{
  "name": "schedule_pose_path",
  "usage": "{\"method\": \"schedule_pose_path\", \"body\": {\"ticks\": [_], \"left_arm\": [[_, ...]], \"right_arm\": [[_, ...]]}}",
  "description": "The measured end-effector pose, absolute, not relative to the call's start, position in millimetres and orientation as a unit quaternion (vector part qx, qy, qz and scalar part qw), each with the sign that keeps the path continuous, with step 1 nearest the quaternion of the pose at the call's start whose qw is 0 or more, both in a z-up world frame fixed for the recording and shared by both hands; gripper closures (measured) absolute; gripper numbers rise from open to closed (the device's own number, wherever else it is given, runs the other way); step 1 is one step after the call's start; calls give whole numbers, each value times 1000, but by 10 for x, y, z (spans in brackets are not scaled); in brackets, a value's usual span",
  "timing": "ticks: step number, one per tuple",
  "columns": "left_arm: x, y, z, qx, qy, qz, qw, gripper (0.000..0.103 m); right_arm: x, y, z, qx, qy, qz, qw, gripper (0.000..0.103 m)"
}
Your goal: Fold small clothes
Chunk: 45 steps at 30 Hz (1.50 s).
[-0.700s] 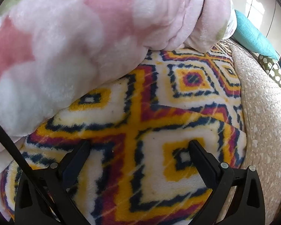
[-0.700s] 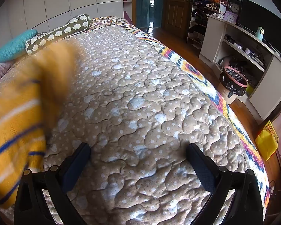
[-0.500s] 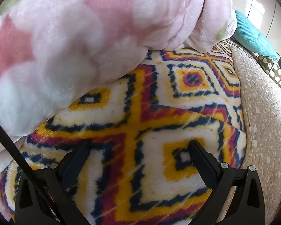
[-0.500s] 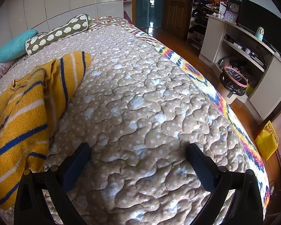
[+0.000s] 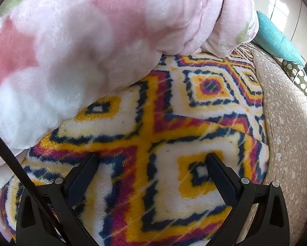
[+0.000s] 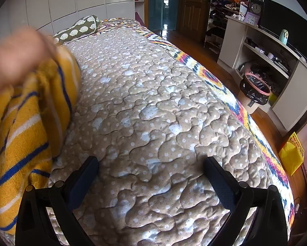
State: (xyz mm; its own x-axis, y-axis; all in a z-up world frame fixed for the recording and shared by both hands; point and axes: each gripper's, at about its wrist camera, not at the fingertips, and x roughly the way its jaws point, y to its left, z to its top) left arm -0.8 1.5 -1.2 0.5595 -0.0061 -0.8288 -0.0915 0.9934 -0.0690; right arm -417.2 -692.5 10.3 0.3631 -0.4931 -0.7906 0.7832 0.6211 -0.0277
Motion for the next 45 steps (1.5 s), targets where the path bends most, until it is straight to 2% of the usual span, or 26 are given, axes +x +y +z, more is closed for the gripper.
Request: {"method": "schedule_pose_path", "body": {"ticks": [45], "left_arm": [[0,2,-2,-53,469,24,881,0]], "right_arm": [[-4172,-6923,104,180,402,-396,806,0]]}}
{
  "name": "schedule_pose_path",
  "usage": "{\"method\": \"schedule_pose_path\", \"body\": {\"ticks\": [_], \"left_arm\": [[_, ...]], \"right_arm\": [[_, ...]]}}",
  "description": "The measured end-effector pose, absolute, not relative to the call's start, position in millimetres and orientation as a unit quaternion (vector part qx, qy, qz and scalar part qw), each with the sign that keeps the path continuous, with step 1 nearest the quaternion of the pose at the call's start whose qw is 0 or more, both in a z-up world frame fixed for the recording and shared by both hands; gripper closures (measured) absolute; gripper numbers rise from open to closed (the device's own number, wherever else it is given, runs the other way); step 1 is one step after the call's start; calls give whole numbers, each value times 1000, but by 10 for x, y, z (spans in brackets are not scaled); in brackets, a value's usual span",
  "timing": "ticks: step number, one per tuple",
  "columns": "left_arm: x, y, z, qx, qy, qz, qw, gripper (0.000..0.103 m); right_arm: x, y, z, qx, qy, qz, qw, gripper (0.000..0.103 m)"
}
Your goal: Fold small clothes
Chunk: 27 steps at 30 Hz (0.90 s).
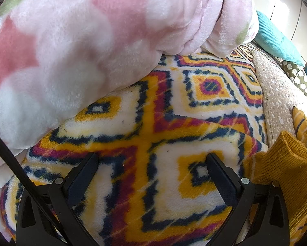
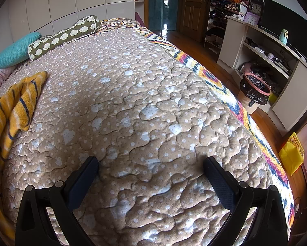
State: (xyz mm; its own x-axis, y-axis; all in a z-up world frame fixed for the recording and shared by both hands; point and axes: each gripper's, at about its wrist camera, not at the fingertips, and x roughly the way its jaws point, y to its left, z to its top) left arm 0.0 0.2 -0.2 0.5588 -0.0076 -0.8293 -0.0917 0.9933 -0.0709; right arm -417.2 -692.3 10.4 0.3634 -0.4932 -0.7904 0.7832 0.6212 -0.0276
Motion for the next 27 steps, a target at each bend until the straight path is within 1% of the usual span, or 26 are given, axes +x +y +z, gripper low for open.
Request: {"method": "schedule_pose_path", "body": {"ticks": [6,8,11,14,16,18,21,24,27], "left_arm": [[-92,-52,103,-34,458,42,888,0],[-217,-46,252,-24,426,60,902,0],[-594,-103,640,9,355,82,931,0],[-1055,-282,1045,34,290,72,954,0],[-1320,-488,1224,45,266,49,962,0],[-1538,-774,1303,48,268,10,962,0],[-1688,-1229,1222,41,311,-65,947,0],[-1787,-1773,1021,43,352,-127,926,0],[-1886,-2274,798,63,383,-156,908,0]], "right_arm": [[-4172,-6923,104,180,402,-396,806,0],[-4172,-6921,105,180,402,-396,806,0],[-4170,-6922,107,180,402,-396,806,0],[-4172,-6922,105,180,402,-396,806,0],[-4170,-6921,104,180,402,-397,805,0],[-4178,-6926,105,179,403,-397,805,0],[-4190,-6929,79,181,402,-396,806,0],[-4211,-6944,96,186,401,-393,806,0],[-4201,-7026,121,200,429,-372,799,0]]}}
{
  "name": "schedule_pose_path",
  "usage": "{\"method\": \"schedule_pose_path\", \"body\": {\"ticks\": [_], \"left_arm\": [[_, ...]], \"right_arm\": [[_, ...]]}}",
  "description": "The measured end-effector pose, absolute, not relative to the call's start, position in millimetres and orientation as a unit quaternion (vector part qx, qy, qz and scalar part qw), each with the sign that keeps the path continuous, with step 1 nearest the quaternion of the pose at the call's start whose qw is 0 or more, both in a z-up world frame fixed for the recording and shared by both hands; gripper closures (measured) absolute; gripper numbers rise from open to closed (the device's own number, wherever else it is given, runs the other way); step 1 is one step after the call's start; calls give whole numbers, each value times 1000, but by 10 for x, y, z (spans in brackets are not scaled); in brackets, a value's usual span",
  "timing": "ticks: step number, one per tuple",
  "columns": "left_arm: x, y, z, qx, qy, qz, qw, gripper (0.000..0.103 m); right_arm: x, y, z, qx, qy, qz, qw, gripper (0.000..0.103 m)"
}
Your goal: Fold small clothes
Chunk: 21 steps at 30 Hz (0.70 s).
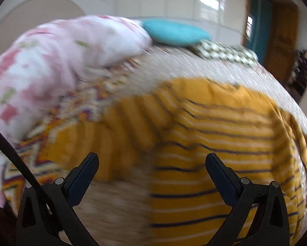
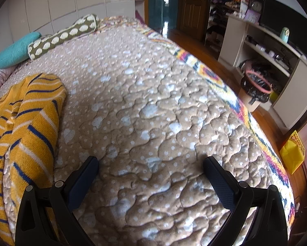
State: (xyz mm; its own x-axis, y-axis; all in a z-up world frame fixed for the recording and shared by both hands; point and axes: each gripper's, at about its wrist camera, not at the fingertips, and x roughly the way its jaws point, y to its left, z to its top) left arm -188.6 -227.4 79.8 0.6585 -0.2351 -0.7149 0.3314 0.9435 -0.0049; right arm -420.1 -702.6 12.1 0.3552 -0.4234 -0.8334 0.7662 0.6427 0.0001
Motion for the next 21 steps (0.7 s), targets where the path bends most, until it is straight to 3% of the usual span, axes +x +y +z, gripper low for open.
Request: {"method": "schedule_pose_path", "body": {"ticks": [4,6,11,14,17,21], "left_arm": [[-2017,-2754,563,72,416,-186,887,0],[-2054,-2904,442,89,425,-186,881,0],[-2060,-3070,151,122,456,-192,861,0],[-2053,-3047,104,115,459,-192,860,0],[-2091,-3038,89,112,455,-193,862,0],[-2082,-3012,92,106,459,-197,860,0]], "right_arm": [[-4145,-7048,201,204,454,-367,786,1],[-4182,-6888,316,197,436,-380,791,13],[-4107,-5986,790,129,363,-333,861,14],[-3942,-5415,995,141,333,-238,902,19],[-3743,-5024,965,160,333,-176,912,32],[-3313,-4527,668,150,364,-130,910,34]]}}
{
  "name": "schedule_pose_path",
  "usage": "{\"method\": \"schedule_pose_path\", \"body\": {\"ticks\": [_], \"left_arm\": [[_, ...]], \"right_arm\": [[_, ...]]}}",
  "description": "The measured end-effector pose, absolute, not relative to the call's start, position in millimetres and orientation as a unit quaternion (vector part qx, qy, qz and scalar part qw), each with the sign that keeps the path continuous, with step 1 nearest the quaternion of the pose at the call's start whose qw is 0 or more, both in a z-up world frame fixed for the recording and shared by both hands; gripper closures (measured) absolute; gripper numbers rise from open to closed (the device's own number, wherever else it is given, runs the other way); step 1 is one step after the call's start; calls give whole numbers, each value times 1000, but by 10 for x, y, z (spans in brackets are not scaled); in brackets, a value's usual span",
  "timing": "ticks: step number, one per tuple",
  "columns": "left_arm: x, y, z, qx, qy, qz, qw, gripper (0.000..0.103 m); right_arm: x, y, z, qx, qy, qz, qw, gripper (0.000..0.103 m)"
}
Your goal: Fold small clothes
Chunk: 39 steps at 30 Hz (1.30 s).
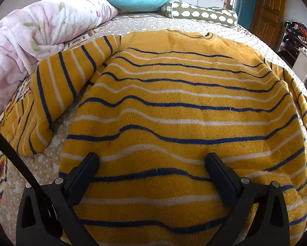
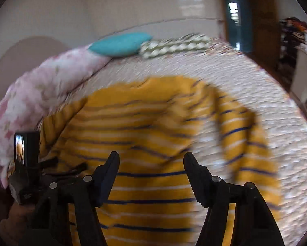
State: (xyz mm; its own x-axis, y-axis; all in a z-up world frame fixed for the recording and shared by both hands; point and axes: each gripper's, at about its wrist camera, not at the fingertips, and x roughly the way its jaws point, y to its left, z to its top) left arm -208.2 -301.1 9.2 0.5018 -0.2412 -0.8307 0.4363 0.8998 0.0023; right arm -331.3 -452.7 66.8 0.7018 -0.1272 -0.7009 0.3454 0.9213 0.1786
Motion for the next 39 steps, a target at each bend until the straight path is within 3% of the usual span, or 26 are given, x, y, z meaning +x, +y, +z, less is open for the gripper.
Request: {"method": "schedule_pose_path", "body": {"ticks": [4,7,15,39], "left_arm": [[-2081,-3018,94,105,458,-198,860,0],[-2081,-3012,95,105,457,-198,861,0],[-2080,-3012,93,105,457,-198,861,0],[-2081,-3013,100,104,457,-198,861,0]], "right_arm": [[-3149,-4339,324,104,387,-160,902,34],[-3195,-4427,192,129,394,-154,897,34],[-3061,-4314,153,92,404,-155,897,20],[-3127,-4405,156,130,388,-132,903,14]]}}
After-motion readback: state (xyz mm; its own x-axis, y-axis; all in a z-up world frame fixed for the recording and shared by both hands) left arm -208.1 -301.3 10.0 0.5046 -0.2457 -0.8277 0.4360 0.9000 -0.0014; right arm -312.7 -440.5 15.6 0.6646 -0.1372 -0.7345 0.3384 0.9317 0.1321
